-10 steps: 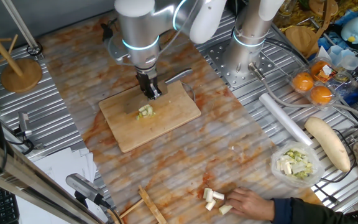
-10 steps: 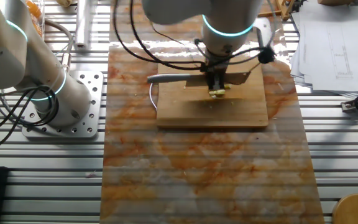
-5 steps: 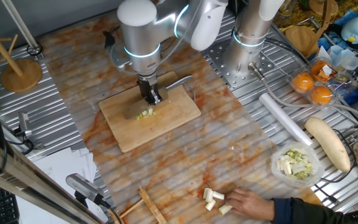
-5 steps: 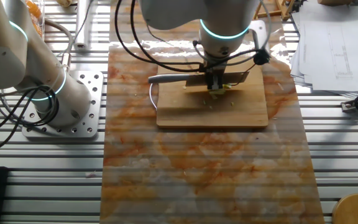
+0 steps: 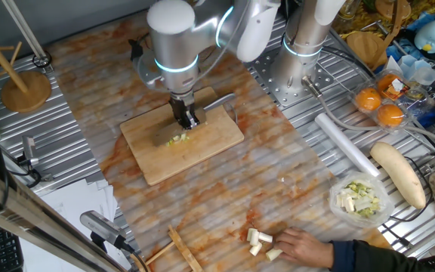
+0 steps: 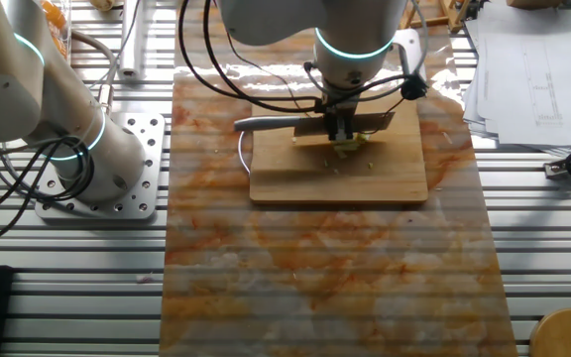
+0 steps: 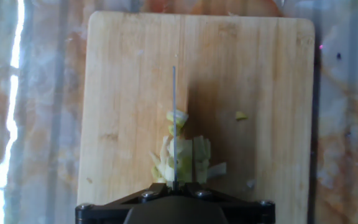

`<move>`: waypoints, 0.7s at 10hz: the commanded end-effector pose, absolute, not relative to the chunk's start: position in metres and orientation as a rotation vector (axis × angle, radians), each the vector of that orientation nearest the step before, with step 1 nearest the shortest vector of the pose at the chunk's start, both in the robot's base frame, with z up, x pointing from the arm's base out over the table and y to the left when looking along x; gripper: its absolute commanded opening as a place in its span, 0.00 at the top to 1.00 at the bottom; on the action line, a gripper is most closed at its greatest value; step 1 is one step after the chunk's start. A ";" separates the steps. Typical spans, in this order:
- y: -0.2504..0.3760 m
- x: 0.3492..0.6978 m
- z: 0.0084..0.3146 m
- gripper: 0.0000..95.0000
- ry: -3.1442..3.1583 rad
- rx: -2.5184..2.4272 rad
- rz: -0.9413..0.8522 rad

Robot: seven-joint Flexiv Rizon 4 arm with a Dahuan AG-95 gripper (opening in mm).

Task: Chop the scallions

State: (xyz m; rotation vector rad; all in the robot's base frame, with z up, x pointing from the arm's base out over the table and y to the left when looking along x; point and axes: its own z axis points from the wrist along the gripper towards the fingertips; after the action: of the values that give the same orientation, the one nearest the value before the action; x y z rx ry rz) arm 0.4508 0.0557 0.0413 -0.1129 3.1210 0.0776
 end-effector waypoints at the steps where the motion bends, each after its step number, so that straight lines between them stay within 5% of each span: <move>1: 0.050 0.458 0.017 1.00 3.082 -0.113 0.034; 4: 0.053 0.467 0.028 1.00 3.147 -0.087 0.175; 7: 0.053 0.461 0.042 1.00 3.215 -0.195 0.025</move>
State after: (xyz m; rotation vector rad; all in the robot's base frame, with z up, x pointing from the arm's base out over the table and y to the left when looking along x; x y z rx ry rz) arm 0.4626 0.0528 0.0395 -0.1055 3.1427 0.1386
